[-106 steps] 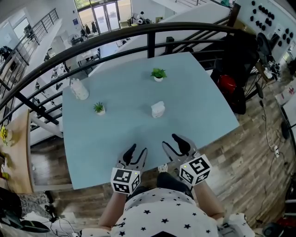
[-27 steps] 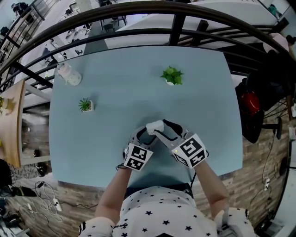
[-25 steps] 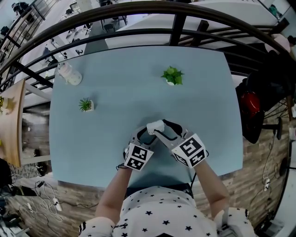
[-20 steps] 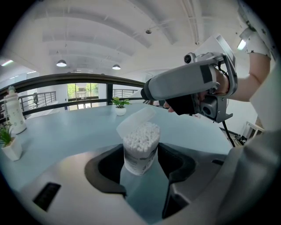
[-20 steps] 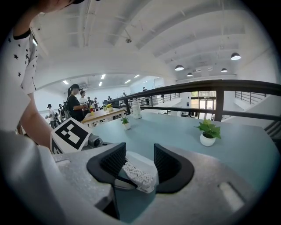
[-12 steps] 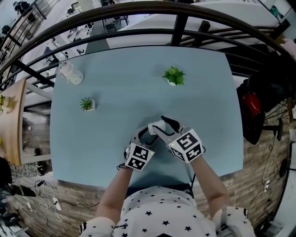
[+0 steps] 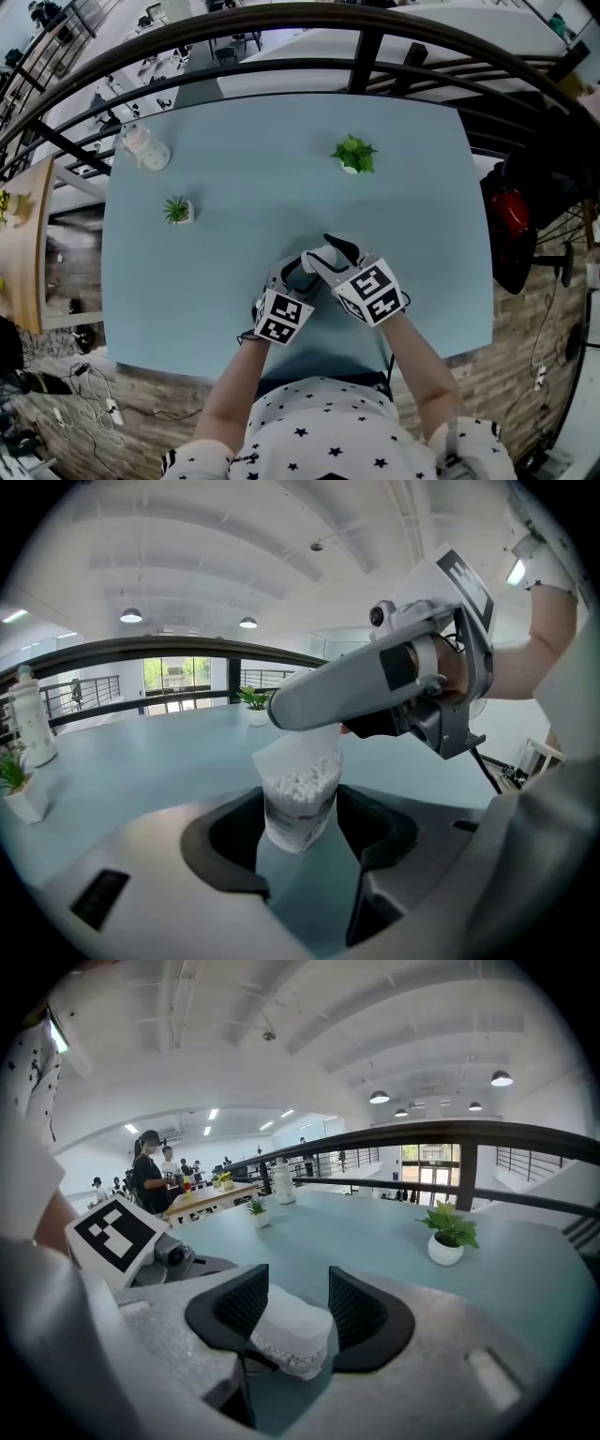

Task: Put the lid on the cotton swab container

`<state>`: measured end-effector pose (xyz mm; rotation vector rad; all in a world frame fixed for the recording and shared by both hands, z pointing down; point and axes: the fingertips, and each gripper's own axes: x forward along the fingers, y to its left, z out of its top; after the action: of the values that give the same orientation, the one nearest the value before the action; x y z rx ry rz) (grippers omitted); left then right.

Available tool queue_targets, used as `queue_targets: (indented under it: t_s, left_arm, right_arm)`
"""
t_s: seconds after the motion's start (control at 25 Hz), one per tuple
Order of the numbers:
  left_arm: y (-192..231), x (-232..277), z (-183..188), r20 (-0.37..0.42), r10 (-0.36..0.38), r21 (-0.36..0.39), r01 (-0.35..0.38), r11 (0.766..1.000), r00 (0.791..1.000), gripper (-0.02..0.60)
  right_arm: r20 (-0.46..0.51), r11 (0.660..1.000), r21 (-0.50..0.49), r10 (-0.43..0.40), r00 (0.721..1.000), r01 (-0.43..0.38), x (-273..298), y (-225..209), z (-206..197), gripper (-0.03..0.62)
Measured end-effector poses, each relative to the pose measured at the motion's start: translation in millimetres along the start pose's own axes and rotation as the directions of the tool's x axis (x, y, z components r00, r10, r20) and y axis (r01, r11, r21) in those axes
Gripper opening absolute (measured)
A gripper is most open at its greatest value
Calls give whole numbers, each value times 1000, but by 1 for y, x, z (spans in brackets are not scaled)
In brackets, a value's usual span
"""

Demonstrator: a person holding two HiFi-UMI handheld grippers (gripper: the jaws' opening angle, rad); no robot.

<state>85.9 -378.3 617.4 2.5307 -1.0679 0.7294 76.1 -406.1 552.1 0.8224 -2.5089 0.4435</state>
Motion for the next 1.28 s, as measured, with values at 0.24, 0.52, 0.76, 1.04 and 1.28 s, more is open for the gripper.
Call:
queue_targets:
  t_s: [0.24,0.52,0.76,1.04,1.28]
  left_arm:
    - [1,1,-1,-2,2,0,-2,1000,1000,239]
    - [0,1,-2,-7,2,-2,-2,1000,1000,239]
    - [1,1,-3,-11,4,-4,-4,1000,1000,239]
    - [0,2,-5,-18,8,-6,-8,1000,1000,239]
    - [1,3,-6,-17,11,-6,-11,1000,1000,239]
  right_arm:
    - [-9,1000,6,-5,1000,5,0,0,-9,186]
    - [-18,1000,15,-10,1000,11,-2,3,-17,186]
    - [-17,1000,-9,-20,1000,20,-2,4,-19,186]
    - [0,999,-14,-34,999,34,-2,4,-21,186]
    - [27,999,-13,-47,999,48,-3,4,-21,187]
